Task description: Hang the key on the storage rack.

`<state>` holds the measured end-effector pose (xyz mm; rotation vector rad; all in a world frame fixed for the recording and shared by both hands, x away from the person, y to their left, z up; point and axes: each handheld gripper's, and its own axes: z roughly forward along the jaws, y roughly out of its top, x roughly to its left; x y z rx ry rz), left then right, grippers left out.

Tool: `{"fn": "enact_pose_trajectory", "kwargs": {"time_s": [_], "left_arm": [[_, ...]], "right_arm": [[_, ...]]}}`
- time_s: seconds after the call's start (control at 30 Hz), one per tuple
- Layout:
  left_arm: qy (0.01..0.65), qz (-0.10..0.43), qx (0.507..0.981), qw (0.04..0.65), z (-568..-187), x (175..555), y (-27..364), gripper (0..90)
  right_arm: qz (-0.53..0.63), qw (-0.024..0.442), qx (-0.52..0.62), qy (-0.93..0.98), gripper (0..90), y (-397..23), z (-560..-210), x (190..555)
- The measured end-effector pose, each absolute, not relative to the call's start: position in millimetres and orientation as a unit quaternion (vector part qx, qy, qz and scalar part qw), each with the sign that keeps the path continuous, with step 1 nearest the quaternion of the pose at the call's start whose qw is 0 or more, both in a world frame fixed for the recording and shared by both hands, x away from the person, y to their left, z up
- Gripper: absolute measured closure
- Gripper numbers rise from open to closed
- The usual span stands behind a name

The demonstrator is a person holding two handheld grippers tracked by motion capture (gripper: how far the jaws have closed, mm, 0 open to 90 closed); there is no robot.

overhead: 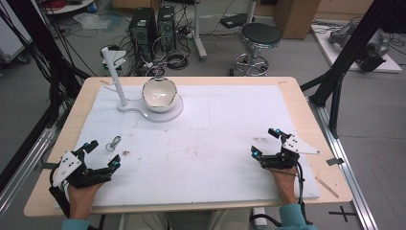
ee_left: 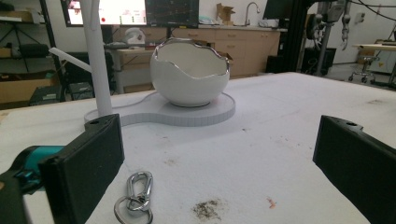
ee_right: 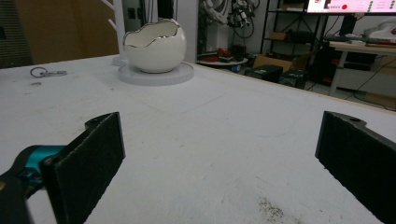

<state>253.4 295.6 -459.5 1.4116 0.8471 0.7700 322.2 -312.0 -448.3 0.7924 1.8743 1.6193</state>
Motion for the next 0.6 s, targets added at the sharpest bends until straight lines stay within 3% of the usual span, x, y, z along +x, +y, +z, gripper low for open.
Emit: {"fn": "enact_pose_trajectory", "kwargs": {"time_s": [0.6], "left_arm": [[0.376, 0.326, 0.609, 0.617, -459.0, 255.0, 297.0, 2.4]], "right_arm": [[0.600, 0.266, 0.297, 0.694, 0.5, -312.1, -448.3, 322.2]]}}
